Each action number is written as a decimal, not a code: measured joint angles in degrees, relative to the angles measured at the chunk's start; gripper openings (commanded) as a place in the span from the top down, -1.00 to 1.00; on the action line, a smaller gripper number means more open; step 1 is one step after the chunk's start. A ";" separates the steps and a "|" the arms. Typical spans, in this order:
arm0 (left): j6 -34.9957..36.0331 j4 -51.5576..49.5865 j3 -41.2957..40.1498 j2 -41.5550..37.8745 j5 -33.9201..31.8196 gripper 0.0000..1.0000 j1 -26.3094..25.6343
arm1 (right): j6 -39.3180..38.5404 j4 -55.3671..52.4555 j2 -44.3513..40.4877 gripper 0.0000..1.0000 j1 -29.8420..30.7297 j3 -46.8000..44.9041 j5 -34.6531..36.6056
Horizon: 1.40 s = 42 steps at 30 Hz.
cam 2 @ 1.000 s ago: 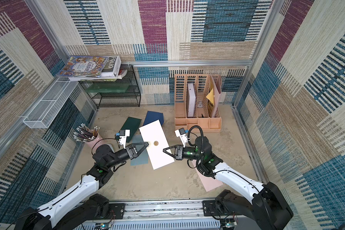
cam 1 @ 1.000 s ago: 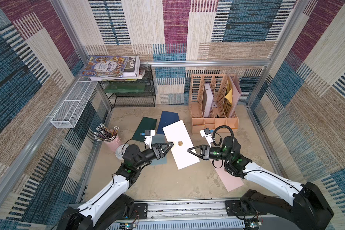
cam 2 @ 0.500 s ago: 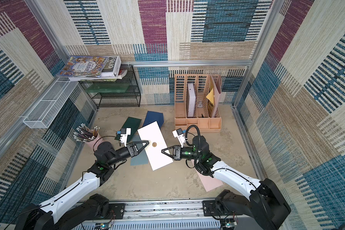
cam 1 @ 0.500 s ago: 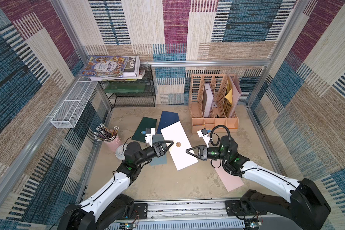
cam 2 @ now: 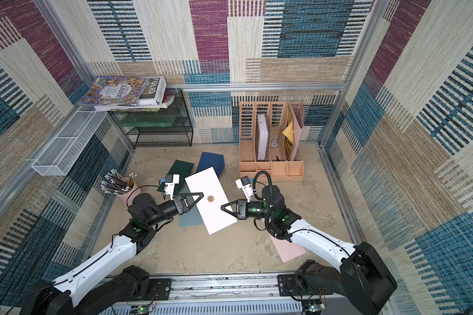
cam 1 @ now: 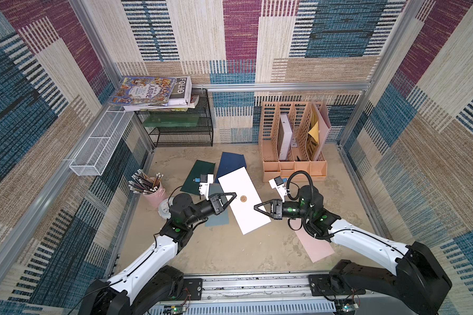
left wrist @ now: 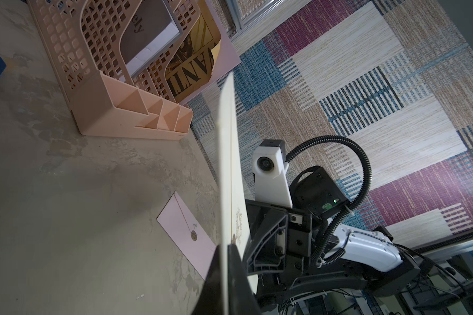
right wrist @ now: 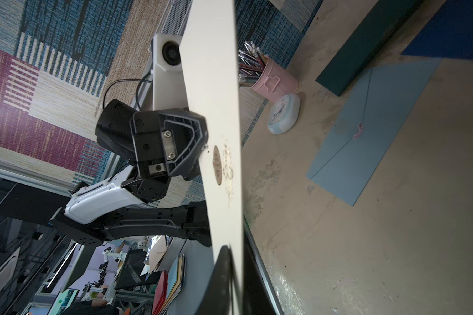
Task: Open the envelope
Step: Pick up the envelope from the center of the board, then open the envelope flap on the envelope.
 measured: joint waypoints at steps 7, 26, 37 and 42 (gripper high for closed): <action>4.74 -12.02 4.72 -2.93 -3.56 1.00 0.00 | -12.90 -21.77 -1.03 -0.29 5.46 11.39 20.33; 11.76 -42.38 19.43 0.68 -19.45 1.00 -0.35 | -29.79 -29.68 6.01 -0.36 25.97 14.82 73.11; 10.86 -50.51 26.18 4.55 -22.62 1.00 -1.53 | -37.79 -22.71 10.01 -0.35 29.00 16.11 69.51; 10.80 -52.54 28.55 6.25 -23.87 1.00 -1.62 | -39.50 -22.32 10.95 -0.34 30.32 16.52 67.54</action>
